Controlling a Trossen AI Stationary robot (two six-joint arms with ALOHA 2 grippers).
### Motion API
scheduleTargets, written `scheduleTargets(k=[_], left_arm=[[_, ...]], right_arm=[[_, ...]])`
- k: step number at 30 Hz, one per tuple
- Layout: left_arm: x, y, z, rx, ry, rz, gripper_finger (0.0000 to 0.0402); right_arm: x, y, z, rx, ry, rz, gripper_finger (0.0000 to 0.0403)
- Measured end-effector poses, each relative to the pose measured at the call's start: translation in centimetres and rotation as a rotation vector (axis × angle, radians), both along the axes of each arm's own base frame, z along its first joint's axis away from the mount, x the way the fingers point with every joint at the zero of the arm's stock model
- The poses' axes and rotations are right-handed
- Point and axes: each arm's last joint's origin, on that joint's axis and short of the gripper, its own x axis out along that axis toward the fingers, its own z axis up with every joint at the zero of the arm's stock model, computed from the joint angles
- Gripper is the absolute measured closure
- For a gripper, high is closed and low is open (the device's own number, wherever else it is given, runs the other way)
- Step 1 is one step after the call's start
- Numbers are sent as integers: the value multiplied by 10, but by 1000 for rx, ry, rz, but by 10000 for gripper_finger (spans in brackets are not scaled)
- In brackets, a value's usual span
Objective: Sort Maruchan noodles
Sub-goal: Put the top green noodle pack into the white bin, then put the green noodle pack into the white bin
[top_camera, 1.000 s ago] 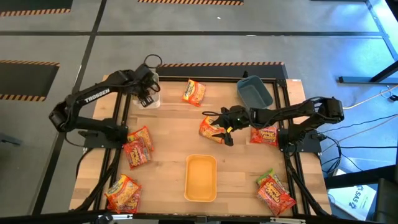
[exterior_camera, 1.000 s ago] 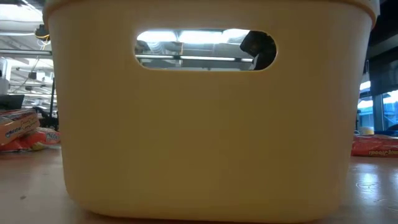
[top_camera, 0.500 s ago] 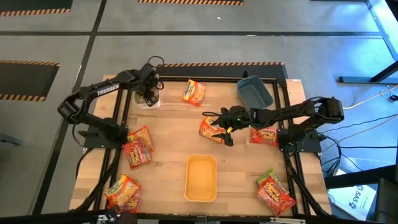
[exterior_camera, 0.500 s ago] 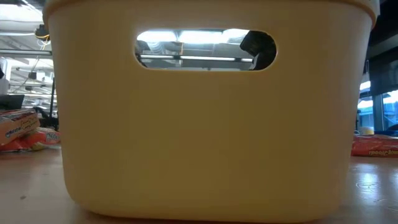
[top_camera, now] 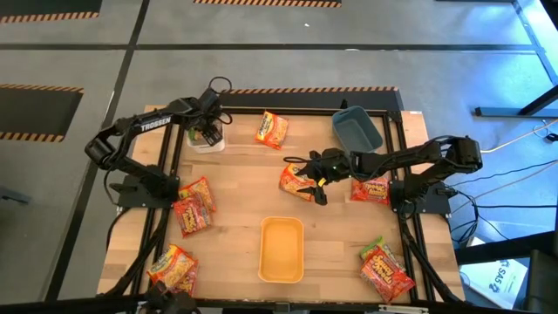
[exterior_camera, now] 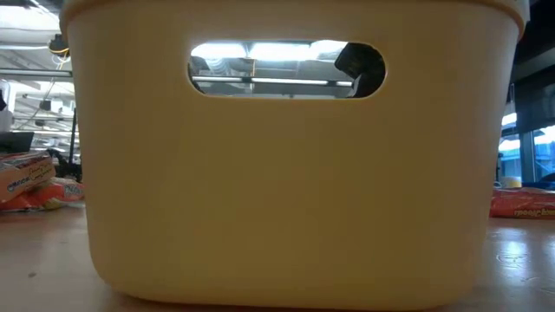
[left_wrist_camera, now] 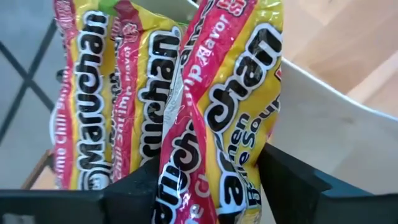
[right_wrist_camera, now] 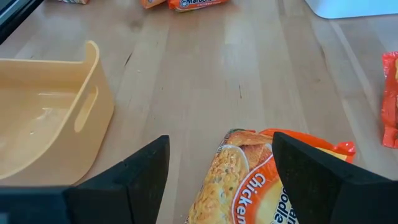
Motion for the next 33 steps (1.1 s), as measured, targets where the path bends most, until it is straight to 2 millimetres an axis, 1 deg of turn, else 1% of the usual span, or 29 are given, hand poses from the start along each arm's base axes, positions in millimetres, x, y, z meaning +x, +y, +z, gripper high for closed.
scheduleTargets(k=[7, 12, 20, 22, 25, 28, 31, 33], left_arm=[[0, 0, 0, 3, 3, 6, 194], [2, -4, 2, 20, 29, 0, 193], [5, -21, 22, 87, -25, -34, 193], [6, -24, 27, 119, -39, -41, 193], [5, -29, 35, 148, -78, -51, 193], [4, -37, 45, 183, -122, -55, 193], [9, -50, 58, 199, -255, -79, 193], [14, -60, 66, 179, -375, -116, 193]], right_arm=[[0, 0, 0, 0, 1, 0, 139], [0, 0, 0, 2, 1, 0, 139], [0, 0, 0, 32, 6, -16, 139], [0, 1, 0, 62, 9, -2, 139], [0, 2, 0, 77, 7, 15, 139], [1, 1, 1, 66, 1, -4, 139], [0, -1, 2, 39, 7, -48, 139], [-2, -1, 7, 18, -11, -67, 139]])
